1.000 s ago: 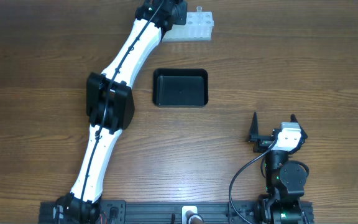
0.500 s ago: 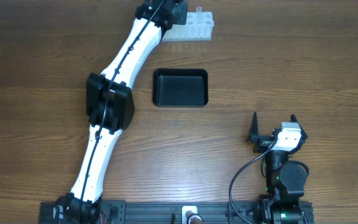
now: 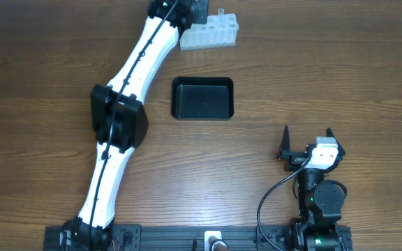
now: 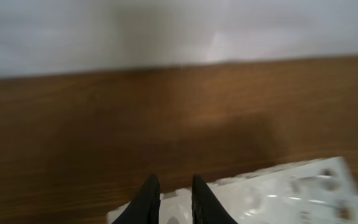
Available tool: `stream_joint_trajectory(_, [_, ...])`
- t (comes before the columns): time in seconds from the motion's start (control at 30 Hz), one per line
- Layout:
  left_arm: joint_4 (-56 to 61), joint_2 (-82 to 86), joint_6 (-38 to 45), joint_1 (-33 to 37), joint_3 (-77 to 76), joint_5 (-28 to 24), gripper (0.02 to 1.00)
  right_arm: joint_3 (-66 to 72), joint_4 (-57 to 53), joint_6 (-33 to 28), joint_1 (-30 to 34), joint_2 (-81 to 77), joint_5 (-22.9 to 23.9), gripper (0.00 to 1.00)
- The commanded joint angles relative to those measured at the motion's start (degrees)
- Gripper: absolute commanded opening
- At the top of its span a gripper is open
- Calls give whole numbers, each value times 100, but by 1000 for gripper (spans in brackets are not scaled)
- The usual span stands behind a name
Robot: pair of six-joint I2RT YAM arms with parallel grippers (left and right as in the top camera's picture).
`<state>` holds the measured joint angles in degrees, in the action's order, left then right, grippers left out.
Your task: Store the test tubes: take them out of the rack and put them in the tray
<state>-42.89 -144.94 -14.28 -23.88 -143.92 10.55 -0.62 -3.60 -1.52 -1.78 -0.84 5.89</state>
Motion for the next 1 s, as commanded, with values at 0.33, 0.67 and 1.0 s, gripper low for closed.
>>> stream_joint_trajectory(0.33, [-409, 1202, 15, -39, -129, 151, 88, 31, -26, 15, 31, 57, -42, 991])
stream_joint_trajectory(0.67, [-2677, 1499, -1049, -52, -129, -876, 77, 31, -24, 15, 31, 57, -42, 993])
stream_joint_trajectory(1.0, [-4201, 1362, -1519, -55, -129, -1635, 45, 31, -26, 15, 31, 57, -42, 993])
